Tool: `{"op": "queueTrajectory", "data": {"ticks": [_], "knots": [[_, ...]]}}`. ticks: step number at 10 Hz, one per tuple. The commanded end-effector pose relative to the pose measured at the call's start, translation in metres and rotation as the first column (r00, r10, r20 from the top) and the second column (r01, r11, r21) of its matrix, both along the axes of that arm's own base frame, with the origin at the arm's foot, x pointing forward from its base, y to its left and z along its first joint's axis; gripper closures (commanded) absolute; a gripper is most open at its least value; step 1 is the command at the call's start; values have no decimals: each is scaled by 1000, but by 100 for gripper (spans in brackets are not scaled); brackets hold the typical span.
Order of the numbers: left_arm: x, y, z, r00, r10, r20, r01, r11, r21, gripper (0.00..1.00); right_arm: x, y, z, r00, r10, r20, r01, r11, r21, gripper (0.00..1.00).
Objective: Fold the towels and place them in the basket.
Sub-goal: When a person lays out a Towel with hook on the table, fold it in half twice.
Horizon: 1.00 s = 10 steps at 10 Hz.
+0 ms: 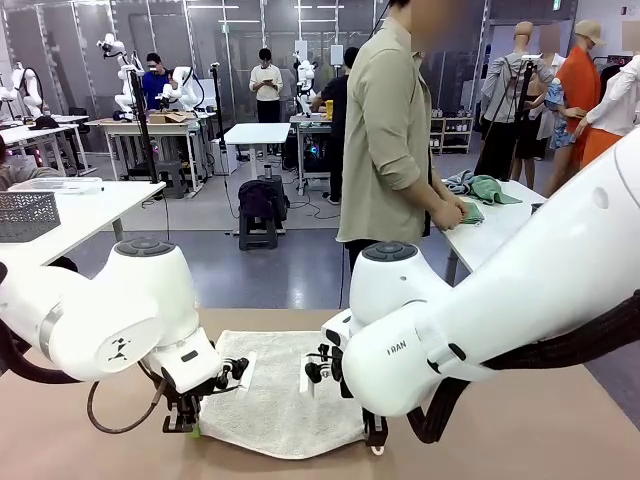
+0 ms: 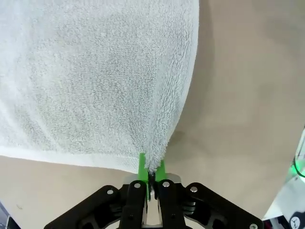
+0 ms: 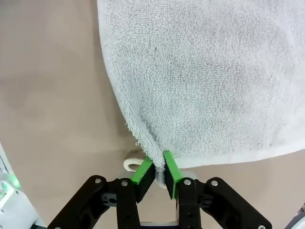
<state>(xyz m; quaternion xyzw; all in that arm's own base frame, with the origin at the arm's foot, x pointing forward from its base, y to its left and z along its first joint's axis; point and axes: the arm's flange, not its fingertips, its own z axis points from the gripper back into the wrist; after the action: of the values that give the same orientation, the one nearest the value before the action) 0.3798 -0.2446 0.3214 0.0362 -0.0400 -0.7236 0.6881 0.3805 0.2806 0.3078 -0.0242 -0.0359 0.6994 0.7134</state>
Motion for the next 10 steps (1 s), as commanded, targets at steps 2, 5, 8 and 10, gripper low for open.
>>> {"op": "queueTrajectory", "data": {"ticks": [2, 5, 8, 10], "knots": [[3, 4, 20, 1000, -8, -21, 8, 1000, 7, 94, 2, -1, 21, 999, 15, -31, -15, 1000, -10, 87], [20, 4, 31, 1000, -23, -12, 23, 1000, -2, 94, 21, -2, 33, 1000, 2, 2, -2, 1000, -2, 87], [52, 0, 60, 1000, -2, 31, 2, 1000, 14, 94, 56, -3, 64, 999, -15, 49, 15, 1000, -4, 87], [79, 0, 74, 999, 15, 45, -15, 1000, 11, 94, 84, -4, 77, 997, -13, 82, 14, 1000, -10, 87]]}}
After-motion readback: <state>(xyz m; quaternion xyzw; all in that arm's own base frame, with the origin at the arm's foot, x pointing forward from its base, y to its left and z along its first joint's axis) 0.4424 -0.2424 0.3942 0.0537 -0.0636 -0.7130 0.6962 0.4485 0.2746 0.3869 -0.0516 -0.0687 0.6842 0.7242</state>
